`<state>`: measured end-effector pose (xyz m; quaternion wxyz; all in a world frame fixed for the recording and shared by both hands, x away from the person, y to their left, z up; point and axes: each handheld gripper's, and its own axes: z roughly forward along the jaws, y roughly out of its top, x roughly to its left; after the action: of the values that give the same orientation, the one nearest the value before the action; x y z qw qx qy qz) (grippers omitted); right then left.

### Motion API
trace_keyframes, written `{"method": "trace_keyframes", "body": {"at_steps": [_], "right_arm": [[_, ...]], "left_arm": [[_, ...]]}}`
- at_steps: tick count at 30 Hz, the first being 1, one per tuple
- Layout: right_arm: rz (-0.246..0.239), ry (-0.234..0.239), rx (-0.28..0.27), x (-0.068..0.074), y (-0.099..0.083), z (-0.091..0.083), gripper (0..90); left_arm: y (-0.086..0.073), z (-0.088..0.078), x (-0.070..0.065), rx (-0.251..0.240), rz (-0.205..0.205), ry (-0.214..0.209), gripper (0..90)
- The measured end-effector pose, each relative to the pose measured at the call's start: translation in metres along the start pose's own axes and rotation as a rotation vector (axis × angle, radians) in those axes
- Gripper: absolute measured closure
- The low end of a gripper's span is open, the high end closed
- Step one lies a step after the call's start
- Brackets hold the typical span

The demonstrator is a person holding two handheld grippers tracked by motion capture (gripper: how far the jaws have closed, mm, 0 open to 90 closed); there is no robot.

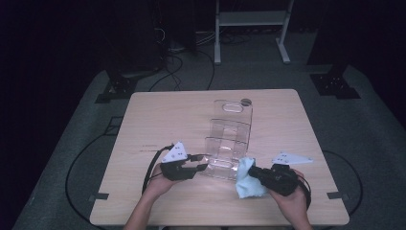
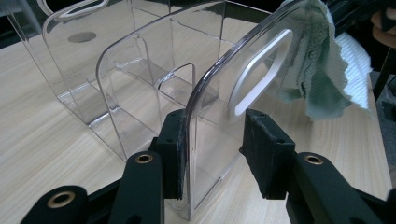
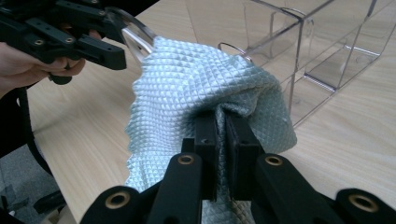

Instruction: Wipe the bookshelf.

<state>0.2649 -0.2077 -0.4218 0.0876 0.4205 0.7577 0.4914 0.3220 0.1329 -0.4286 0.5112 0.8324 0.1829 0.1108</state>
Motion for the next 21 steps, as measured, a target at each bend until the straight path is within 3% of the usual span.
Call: {"method": "trace_keyframes", "body": {"at_steps": [9, 18, 21], "right_arm": [[0.018, -0.012, 0.003, -0.004, 0.004, 0.005, 84.0], [0.064, -0.076, -0.012, -0.024, 0.015, 0.012, 84.0], [0.067, -0.085, -0.034, -0.022, 0.015, 0.009, 84.0]], "left_arm": [[0.0, -0.001, 0.0, 0.005, 0.009, -0.03, 62.2], [0.004, 0.005, -0.012, 0.019, 0.062, -0.098, 63.9], [0.006, 0.007, -0.015, 0.023, 0.065, -0.106, 64.6]]}}
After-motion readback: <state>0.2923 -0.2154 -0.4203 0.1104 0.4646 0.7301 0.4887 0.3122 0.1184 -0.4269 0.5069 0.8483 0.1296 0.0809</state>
